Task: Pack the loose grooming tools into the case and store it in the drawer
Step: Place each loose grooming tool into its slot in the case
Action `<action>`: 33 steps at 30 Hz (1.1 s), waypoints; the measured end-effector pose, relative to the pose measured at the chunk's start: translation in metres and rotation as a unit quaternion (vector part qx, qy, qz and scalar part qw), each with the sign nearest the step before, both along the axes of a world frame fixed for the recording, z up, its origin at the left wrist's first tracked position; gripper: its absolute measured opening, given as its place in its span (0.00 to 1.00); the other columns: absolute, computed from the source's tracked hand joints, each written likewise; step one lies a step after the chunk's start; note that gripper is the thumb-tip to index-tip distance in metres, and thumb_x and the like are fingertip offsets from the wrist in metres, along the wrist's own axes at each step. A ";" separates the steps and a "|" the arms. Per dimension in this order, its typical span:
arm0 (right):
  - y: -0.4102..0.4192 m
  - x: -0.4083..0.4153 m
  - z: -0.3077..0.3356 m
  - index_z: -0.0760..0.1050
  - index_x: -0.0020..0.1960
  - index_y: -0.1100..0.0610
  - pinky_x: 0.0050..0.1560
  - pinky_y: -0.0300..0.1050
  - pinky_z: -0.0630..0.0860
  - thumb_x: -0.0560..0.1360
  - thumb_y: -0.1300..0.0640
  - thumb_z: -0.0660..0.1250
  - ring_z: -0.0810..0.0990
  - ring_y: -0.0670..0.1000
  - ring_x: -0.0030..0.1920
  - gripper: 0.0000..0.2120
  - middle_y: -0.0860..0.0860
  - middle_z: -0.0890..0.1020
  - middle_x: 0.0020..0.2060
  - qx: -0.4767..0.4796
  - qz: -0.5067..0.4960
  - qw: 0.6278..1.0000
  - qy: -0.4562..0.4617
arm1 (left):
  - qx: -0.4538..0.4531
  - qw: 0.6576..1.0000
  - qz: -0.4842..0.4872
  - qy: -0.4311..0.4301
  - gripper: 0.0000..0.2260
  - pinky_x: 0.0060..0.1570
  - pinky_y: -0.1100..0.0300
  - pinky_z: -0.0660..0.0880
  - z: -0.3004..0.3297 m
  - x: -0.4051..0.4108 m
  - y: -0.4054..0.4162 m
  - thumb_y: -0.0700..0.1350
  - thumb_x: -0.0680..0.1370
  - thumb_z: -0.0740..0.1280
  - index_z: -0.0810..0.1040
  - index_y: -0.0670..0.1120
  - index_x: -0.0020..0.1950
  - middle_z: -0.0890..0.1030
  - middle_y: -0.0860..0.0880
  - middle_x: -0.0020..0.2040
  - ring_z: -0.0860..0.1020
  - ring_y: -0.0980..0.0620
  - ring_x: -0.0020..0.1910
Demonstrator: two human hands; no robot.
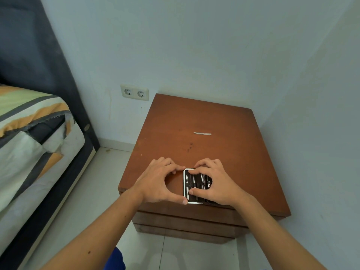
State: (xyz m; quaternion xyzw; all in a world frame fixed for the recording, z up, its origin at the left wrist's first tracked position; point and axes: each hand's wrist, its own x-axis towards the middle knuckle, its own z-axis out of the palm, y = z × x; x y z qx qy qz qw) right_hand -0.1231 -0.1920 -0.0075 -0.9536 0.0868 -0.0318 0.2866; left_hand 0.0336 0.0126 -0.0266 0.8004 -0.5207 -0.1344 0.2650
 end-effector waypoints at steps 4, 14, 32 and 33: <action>-0.001 0.001 0.002 0.80 0.64 0.40 0.69 0.41 0.64 0.65 0.35 0.80 0.63 0.46 0.68 0.30 0.36 0.71 0.63 0.030 0.001 0.999 0.017 | 0.003 1.000 0.000 -0.002 0.46 0.57 0.66 0.63 0.001 0.000 0.000 0.81 0.60 0.73 0.76 0.61 0.73 0.70 0.65 0.53 0.69 0.62 0.55; -0.008 0.005 0.019 0.80 0.63 0.38 0.63 0.31 0.65 0.68 0.37 0.80 0.67 0.40 0.66 0.25 0.34 0.74 0.61 0.069 -0.026 0.997 -0.003 | 0.001 1.000 0.001 -0.001 0.45 0.56 0.64 0.64 0.002 0.000 0.000 0.80 0.61 0.75 0.76 0.62 0.73 0.71 0.65 0.53 0.69 0.61 0.55; -0.073 0.129 0.011 0.84 0.61 0.47 0.66 0.57 0.73 0.84 0.54 0.65 0.71 0.59 0.62 0.12 0.52 0.77 0.58 -0.145 -0.185 0.972 0.009 | -0.007 1.000 -0.003 0.001 0.46 0.58 0.64 0.65 0.000 0.001 -0.001 0.80 0.59 0.75 0.77 0.60 0.72 0.71 0.66 0.52 0.70 0.62 0.55; -0.074 0.129 0.012 0.85 0.59 0.48 0.66 0.57 0.73 0.83 0.54 0.66 0.71 0.59 0.63 0.10 0.51 0.78 0.58 -0.152 -0.187 0.970 0.011 | -0.007 1.000 -0.003 -0.001 0.46 0.58 0.64 0.64 0.000 0.001 -0.001 0.80 0.59 0.75 0.77 0.60 0.72 0.71 0.66 0.52 0.70 0.62 0.55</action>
